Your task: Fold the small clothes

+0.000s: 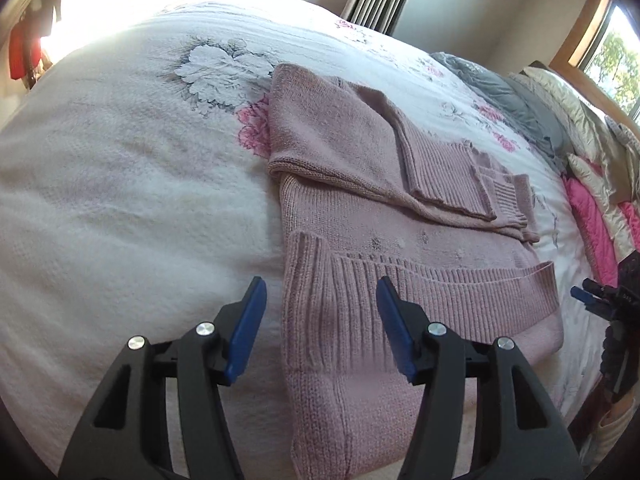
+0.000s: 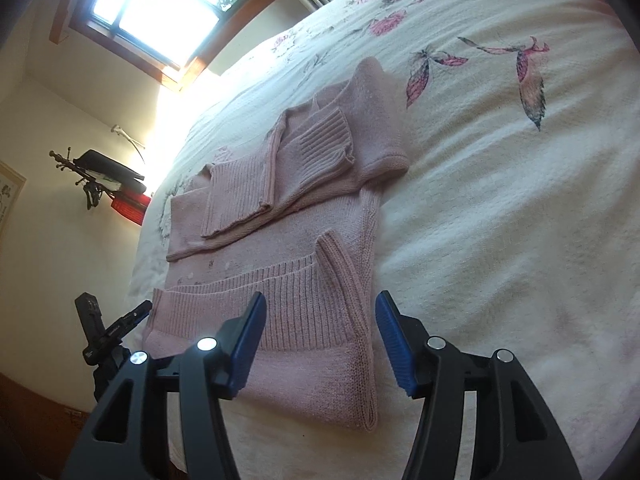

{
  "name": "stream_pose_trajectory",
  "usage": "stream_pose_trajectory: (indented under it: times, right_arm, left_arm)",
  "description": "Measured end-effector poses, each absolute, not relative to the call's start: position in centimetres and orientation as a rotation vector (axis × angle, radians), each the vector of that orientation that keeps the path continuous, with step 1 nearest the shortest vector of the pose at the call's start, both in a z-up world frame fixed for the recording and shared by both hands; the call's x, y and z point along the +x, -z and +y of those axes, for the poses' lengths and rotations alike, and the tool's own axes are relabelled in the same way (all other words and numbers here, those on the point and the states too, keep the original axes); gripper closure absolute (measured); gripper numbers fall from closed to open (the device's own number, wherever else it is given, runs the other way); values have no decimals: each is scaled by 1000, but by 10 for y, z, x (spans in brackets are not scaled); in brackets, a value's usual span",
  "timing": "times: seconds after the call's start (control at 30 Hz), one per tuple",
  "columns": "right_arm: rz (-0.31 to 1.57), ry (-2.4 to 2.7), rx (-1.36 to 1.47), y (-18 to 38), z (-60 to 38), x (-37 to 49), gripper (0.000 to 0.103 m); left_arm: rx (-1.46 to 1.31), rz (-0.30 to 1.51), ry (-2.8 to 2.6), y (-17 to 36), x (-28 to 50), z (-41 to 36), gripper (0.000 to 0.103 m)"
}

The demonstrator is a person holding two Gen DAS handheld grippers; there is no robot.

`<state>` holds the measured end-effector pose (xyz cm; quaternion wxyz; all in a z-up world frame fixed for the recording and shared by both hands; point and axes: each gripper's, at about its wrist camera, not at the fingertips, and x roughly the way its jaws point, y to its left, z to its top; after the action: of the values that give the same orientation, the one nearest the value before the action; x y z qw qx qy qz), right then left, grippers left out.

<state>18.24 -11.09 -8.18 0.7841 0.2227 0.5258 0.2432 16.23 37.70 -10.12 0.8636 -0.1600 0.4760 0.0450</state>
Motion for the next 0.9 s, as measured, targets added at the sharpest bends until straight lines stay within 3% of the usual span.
stream_pose_trajectory:
  times: [0.07, 0.13, 0.2, 0.4, 0.57, 0.73, 0.8, 0.87, 0.9]
  right_arm:
    - [1138, -525, 441, 82, -107, 184, 45]
    - [1144, -523, 393, 82, -102, 187, 45]
    - [1149, -524, 339, 83, -96, 190, 45]
    - [1144, -559, 173, 84, -70, 196, 45]
    - [1154, -554, 51, 93, -51, 204, 45]
    - [1175, -546, -28, 107, -38, 211, 45]
    - [1183, -542, -54, 112, -35, 212, 53]
    - [1178, -539, -88, 115, -33, 211, 78]
    - [1171, -542, -96, 115, -34, 209, 82]
  left_arm:
    - [-307, 1003, -105, 105, 166, 374, 53]
    - [-291, 1000, -100, 106, 167, 371, 82]
    - [-273, 987, -93, 104, 165, 366, 94]
    - [-262, 885, -49, 80, 146, 354, 95]
    - [-246, 919, -55, 89, 151, 355, 95]
    - [-239, 964, -58, 107, 161, 356, 86]
    - [-238, 969, -57, 112, 163, 356, 86]
    - [-241, 973, -58, 114, 163, 356, 87]
    - [-239, 968, -63, 113, 162, 355, 92]
